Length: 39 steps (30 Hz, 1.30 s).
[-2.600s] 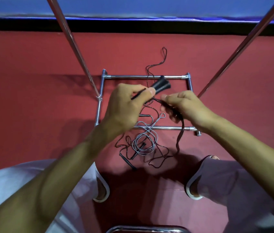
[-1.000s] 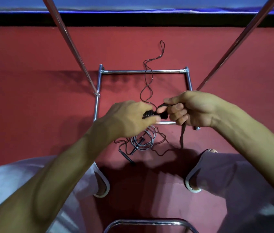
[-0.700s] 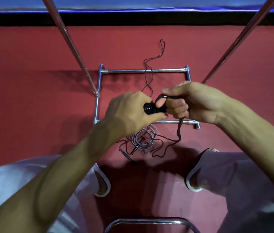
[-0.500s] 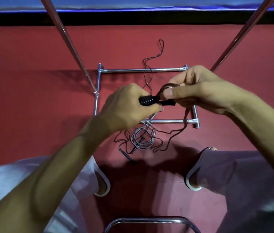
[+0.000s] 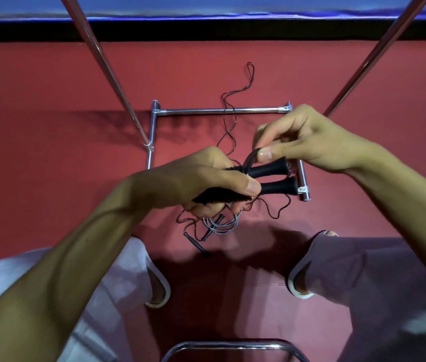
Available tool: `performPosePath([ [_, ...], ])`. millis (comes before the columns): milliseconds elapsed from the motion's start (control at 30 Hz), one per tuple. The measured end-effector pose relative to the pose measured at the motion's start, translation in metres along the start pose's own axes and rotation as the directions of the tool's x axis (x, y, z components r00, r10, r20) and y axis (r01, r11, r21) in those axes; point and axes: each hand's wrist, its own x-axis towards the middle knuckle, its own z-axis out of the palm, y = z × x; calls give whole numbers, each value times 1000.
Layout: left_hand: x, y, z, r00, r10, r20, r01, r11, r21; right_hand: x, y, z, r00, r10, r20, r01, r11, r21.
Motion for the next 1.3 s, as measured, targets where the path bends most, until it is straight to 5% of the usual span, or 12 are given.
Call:
performPosePath([
  [167,5,-9,-11,951,111,-289,-128,991,-42,3,21,19,985,164,51,-171,913,370],
  [333,11,-19,-11,749,293,-594,-147,948,283,8,35,45,942,209,263,-336,572,748],
  [433,9,-19,-9,706,372,-603,-96,893,439,7,46,59,914,200,354,-399,279,874],
  [500,8,-18,-8,709,451,-542,-78,814,576,6,48,62,907,229,353,-400,211,892],
  [633,7,-23,-10,701,500,-508,-146,798,584,9,40,59,880,348,321,-435,323,840],
  [800,10,-16,-6,716,361,-598,-190,924,331,18,31,52,868,480,-126,-395,822,411],
  [900,11,-14,-10,755,252,-606,-210,967,141,20,20,33,805,442,-395,-275,868,413],
  [967,14,-14,-10,802,205,-562,-216,975,48,16,11,16,833,388,-395,-204,878,433],
  [1100,22,-13,-5,888,156,-432,-206,976,-72,15,-1,28,910,230,-344,-178,968,177],
  [1300,28,-19,2,922,98,-375,-129,990,-57,7,14,53,847,34,-530,-94,992,-86],
])
